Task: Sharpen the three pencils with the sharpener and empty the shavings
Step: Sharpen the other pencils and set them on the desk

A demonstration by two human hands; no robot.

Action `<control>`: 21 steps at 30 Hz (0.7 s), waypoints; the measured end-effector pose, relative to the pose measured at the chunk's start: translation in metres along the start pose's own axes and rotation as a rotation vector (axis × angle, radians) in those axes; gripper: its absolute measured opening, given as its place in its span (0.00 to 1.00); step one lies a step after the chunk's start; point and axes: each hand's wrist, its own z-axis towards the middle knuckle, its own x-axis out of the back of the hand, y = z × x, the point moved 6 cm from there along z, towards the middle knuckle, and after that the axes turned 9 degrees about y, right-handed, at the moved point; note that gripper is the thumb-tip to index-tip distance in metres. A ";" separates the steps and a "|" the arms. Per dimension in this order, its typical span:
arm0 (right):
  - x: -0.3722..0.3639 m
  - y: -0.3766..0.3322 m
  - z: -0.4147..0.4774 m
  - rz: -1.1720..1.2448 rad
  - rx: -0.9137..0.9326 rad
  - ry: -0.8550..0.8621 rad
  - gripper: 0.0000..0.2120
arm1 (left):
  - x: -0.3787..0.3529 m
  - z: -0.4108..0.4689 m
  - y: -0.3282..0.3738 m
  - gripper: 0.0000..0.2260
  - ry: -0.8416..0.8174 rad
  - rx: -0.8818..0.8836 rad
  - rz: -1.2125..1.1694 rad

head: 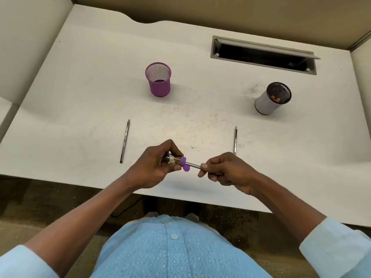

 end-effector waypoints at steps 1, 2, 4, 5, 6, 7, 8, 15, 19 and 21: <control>0.000 -0.001 0.000 -0.032 0.090 0.054 0.09 | 0.001 0.001 -0.002 0.11 -0.004 0.018 0.001; 0.003 -0.002 0.000 -0.077 0.199 0.141 0.06 | 0.000 0.001 -0.004 0.11 -0.009 0.038 -0.001; 0.012 -0.007 -0.003 -0.244 0.506 0.336 0.05 | 0.000 0.000 -0.008 0.10 -0.011 0.077 -0.020; 0.012 -0.011 -0.008 -0.362 0.696 0.411 0.04 | -0.001 -0.001 -0.008 0.10 -0.011 0.090 -0.037; 0.009 -0.015 -0.015 -0.499 0.883 0.483 0.04 | -0.002 -0.001 -0.008 0.10 -0.008 0.100 -0.057; 0.005 -0.017 -0.022 -0.650 1.042 0.555 0.04 | -0.002 -0.001 -0.008 0.09 -0.003 0.106 -0.082; 0.001 -0.019 -0.028 -0.790 1.167 0.617 0.06 | -0.003 -0.002 -0.006 0.09 0.001 0.106 -0.106; 0.007 -0.017 -0.002 -0.360 0.498 0.323 0.08 | 0.000 -0.006 0.000 0.10 0.036 0.044 -0.081; 0.001 -0.002 0.001 0.022 -0.138 -0.007 0.12 | 0.001 -0.007 0.006 0.10 0.026 -0.016 -0.034; 0.000 -0.002 -0.001 0.045 -0.168 -0.060 0.13 | 0.002 -0.006 0.005 0.11 0.020 -0.016 -0.016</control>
